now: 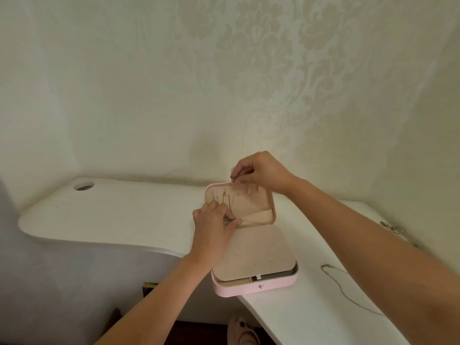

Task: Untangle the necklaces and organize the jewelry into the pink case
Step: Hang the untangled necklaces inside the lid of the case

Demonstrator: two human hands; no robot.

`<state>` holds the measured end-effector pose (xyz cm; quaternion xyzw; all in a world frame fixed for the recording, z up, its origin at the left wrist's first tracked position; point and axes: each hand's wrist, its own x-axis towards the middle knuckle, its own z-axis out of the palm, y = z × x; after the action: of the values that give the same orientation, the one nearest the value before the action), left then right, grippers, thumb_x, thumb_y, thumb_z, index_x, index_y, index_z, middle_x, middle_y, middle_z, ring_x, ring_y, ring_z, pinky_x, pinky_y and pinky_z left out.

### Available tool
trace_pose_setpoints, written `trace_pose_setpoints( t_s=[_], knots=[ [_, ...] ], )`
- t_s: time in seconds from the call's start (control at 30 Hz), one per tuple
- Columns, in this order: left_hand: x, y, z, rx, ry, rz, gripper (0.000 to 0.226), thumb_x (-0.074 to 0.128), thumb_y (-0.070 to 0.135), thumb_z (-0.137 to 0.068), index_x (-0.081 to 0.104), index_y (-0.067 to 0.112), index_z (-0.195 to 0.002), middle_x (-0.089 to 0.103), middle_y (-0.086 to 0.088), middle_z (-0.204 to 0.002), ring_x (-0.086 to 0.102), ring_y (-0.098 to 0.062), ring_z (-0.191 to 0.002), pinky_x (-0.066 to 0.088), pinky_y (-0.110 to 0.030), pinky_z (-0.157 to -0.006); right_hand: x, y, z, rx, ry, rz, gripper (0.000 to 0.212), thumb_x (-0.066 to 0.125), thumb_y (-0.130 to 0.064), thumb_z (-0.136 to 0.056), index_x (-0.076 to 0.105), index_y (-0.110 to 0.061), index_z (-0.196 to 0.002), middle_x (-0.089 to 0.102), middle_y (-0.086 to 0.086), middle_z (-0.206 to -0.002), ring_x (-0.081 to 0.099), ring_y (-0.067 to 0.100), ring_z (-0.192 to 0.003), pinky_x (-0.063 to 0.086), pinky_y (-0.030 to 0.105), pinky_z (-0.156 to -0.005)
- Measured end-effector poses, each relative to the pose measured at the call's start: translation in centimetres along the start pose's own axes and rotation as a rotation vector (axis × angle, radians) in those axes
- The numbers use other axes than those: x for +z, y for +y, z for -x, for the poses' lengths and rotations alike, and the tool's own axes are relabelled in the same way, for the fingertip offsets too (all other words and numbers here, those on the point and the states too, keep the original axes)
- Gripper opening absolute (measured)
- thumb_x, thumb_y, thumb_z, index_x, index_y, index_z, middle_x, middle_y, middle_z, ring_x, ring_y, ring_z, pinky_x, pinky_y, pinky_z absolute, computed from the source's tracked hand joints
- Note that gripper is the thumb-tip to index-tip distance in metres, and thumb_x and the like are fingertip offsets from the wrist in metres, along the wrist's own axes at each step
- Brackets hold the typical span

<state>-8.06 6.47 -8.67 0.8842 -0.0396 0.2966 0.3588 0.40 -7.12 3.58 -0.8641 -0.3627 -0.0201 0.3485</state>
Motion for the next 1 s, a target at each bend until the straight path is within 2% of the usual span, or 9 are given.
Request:
trace_pose_setpoints(
  t_s=[0.13,0.23,0.43,0.53,0.6,0.73,0.8,0.9,1.0],
  knots=[
    [0.0,0.1,0.0,0.003,0.01,0.0,0.025,0.077,0.027,-0.078,0.053,0.027,-0.072,0.043,0.018,-0.075,0.046,-0.011,-0.084,0.02,-0.026,-0.079,1.0,1.4,0.4,-0.051,0.074,0.096,0.012,0.073,0.002,-0.076,0.077,-0.007,-0.083,0.073,0.003,-0.075,0.062,-0.004,-0.063,0.042,0.007,-0.064],
    [-0.1,0.2,0.0,0.011,0.008,-0.003,0.026,0.077,0.027,-0.079,0.052,0.027,-0.072,0.042,0.019,-0.075,0.046,-0.011,-0.084,0.021,-0.026,-0.079,1.3,1.7,0.5,-0.057,0.099,0.124,0.01,0.072,0.0,-0.077,0.077,-0.007,-0.082,0.073,0.004,-0.074,0.059,0.0,-0.058,0.04,0.008,-0.06],
    [-0.1,0.1,0.1,0.027,0.015,-0.005,0.024,0.077,0.027,-0.079,0.053,0.026,-0.073,0.047,0.014,-0.078,0.049,-0.013,-0.084,0.021,-0.027,-0.078,2.0,2.4,0.3,-0.172,0.09,0.304,0.007,0.074,-0.009,-0.079,0.078,-0.011,-0.085,0.073,0.001,-0.08,0.052,-0.005,-0.061,0.036,0.006,-0.064],
    [-0.1,-0.1,0.1,0.025,0.013,0.005,0.022,0.076,0.028,-0.079,0.055,0.025,-0.073,0.05,0.013,-0.078,0.051,-0.014,-0.085,0.021,-0.026,-0.079,2.1,2.7,0.6,-0.235,0.119,0.38,0.008,0.072,-0.016,-0.082,0.078,-0.011,-0.085,0.07,0.005,-0.08,0.053,0.01,-0.069,0.03,0.015,-0.062],
    [-0.3,0.1,0.2,0.034,0.024,0.008,0.022,0.076,0.027,-0.08,0.055,0.025,-0.073,0.05,0.013,-0.079,0.052,-0.014,-0.084,0.022,-0.027,-0.08,2.1,2.7,1.0,-0.252,0.189,0.334,0.012,0.068,-0.019,-0.085,0.078,-0.012,-0.082,0.068,0.003,-0.076,0.053,0.01,-0.069,0.032,0.02,-0.064],
    [-1.1,-0.8,-0.2,0.009,0.034,0.042,0.021,0.078,0.022,-0.078,0.057,0.022,-0.074,0.054,0.01,-0.081,0.058,-0.019,-0.084,0.032,-0.035,-0.087,0.4,3.1,2.4,-0.041,0.438,0.051,0.021,0.064,-0.022,-0.091,0.076,-0.007,-0.083,0.07,0.002,-0.08,0.056,-0.001,-0.069,0.039,0.011,-0.066],
    [-2.2,-2.0,-0.7,-0.02,0.025,0.089,0.022,0.079,0.019,-0.077,0.058,0.023,-0.074,0.055,0.011,-0.081,0.061,-0.018,-0.081,0.044,-0.042,-0.089,-0.1,4.6,3.2,0.096,0.416,0.07,0.022,0.059,-0.022,-0.094,0.076,-0.008,-0.09,0.073,0.004,-0.09,0.06,0.005,-0.077,0.04,0.013,-0.067],
    [-4.3,-3.4,-1.5,-0.058,0.012,0.11,0.019,0.079,0.013,-0.077,0.06,0.018,-0.074,0.059,0.003,-0.081,0.059,-0.009,-0.074,0.044,-0.01,-0.076,0.7,7.4,4.3,0.267,0.253,0.213,0.02,0.055,-0.016,-0.095,0.073,-0.01,-0.103,0.072,0.005,-0.105,0.06,0.012,-0.088,0.036,0.015,-0.07],
    [-6.0,-4.7,-2.1,-0.064,0.025,0.071,0.018,0.078,0.008,-0.077,0.061,0.013,-0.075,0.057,0.002,-0.078,0.053,0.002,-0.072,0.036,0.0,-0.064,2.8,9.1,5.2,0.354,0.027,0.233,0.031,0.05,-0.011,-0.097,0.061,-0.012,-0.126,0.062,0.006,-0.128,0.056,0.019,-0.116,0.034,0.016,-0.088]
  ],
)
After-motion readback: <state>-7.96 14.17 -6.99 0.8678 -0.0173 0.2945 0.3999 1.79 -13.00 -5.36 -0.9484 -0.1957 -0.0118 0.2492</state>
